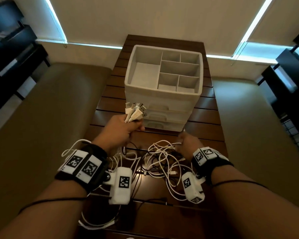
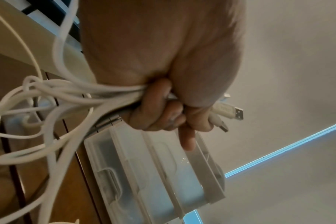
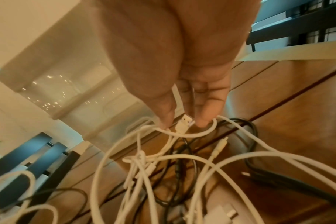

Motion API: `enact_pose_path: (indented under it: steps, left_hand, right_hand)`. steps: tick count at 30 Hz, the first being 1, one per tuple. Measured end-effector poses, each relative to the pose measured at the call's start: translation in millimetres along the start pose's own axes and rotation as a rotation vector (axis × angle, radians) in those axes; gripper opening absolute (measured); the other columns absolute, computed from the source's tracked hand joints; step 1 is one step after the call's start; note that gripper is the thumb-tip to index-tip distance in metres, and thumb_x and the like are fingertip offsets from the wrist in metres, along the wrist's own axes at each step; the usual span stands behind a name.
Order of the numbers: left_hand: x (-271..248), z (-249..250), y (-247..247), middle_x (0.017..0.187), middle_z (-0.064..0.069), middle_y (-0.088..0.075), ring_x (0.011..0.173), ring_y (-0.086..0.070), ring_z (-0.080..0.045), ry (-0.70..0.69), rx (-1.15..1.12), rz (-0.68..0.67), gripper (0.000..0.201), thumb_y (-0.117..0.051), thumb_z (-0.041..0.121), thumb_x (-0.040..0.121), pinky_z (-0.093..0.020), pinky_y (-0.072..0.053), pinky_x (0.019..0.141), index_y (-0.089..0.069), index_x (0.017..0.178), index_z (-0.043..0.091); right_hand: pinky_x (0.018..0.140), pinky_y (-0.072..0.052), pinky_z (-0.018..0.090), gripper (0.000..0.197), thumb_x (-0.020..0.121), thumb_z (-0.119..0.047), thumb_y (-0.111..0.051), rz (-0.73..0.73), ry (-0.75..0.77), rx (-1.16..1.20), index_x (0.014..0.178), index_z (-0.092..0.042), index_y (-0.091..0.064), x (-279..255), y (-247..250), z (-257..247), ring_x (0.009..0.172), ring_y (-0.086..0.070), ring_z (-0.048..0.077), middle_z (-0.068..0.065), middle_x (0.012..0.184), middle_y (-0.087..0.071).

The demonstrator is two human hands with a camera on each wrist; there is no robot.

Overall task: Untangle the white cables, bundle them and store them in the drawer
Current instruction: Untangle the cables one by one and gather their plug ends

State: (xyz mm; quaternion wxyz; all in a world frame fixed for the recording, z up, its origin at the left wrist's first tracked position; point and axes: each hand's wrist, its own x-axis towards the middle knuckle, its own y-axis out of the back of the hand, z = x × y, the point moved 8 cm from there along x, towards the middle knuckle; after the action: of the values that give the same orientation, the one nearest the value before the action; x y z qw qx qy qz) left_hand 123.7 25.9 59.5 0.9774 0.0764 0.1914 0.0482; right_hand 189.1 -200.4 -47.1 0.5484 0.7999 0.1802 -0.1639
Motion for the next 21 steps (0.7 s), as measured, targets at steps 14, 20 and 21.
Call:
enact_pose_path:
  steps: [14,20,21]
  left_hand:
    - [-15.2,17.9,13.7,0.04,0.013,-0.047,0.034,-0.039,0.0,-0.13,-0.116,0.049,0.016,-0.066,0.013,0.088,-0.013,-0.031,0.039,-0.061,0.073,0.014]
    - [-12.2,38.7,0.0,0.046,0.01,-0.029,0.036,-0.023,-0.005,-0.139,-0.326,-0.127,0.023,-0.072,0.031,0.075,-0.015,-0.017,0.035,-0.065,0.08,0.01]
    - [-14.4,43.6,-2.2,0.046,0.009,-0.029,0.036,-0.023,-0.006,-0.149,-0.33,-0.151,0.024,-0.071,0.032,0.075,-0.016,-0.016,0.036,-0.066,0.082,0.01]
  right_hand:
    - [0.068,-0.05,0.026,0.008,0.092,-0.023,-0.061,0.179,0.369,0.401,0.084,-0.02,-0.062,-65.1,98.2,-65.0,0.079,-0.065,0.014,-0.002,0.082,-0.068]
    - [0.062,-0.055,0.025,0.007,0.092,-0.009,-0.059,0.211,0.555,0.727,0.088,-0.013,-0.063,-109.9,142.3,-99.4,0.072,-0.069,0.019,0.009,0.08,-0.071]
    - [0.062,-0.054,0.024,0.008,0.091,-0.01,-0.06,0.236,0.575,0.709,0.087,-0.016,-0.062,-113.4,145.9,-103.2,0.072,-0.069,0.017,0.007,0.079,-0.071]
